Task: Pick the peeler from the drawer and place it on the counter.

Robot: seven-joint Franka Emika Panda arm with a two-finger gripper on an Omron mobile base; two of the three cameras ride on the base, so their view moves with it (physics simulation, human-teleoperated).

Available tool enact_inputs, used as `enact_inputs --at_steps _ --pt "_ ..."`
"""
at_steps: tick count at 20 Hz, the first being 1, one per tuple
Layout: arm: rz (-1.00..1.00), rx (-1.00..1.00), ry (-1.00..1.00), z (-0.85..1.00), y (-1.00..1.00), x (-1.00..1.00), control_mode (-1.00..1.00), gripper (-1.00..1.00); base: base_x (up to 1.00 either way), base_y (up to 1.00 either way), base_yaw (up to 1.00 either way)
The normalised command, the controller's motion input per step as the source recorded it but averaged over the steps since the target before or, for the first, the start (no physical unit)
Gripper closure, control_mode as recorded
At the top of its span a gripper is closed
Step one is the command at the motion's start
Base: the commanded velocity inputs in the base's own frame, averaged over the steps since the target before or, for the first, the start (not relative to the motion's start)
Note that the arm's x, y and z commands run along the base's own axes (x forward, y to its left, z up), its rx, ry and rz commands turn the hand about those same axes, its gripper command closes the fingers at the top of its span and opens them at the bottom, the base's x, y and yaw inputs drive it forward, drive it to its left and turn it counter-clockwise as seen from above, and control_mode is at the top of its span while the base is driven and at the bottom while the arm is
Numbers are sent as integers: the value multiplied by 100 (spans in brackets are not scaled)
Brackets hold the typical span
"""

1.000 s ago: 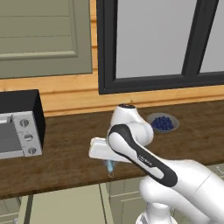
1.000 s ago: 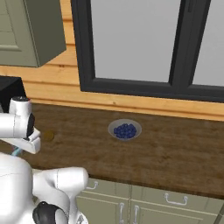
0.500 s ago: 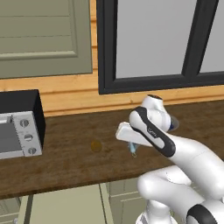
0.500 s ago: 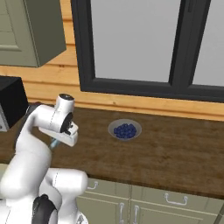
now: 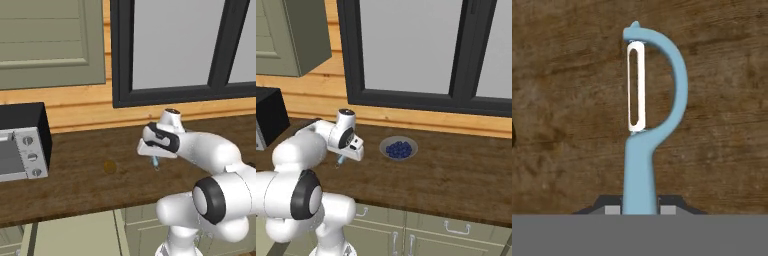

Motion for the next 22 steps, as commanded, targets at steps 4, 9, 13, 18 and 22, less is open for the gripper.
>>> enact_inputs --at_steps 4,9,13,18,22 --pt "0 -11 -4 -51 -2 61 -100 100 0 0 0" --pt "0 -4 0 -45 0 33 -100 100 0 0 0" --pt "0 -2 0 -21 0 13 -100 -100 0 0 0" --pt "0 0 0 0 0 0 -100 -100 0 0 0" --pt "0 0 -1 7 0 3 -100 -100 0 0 0"
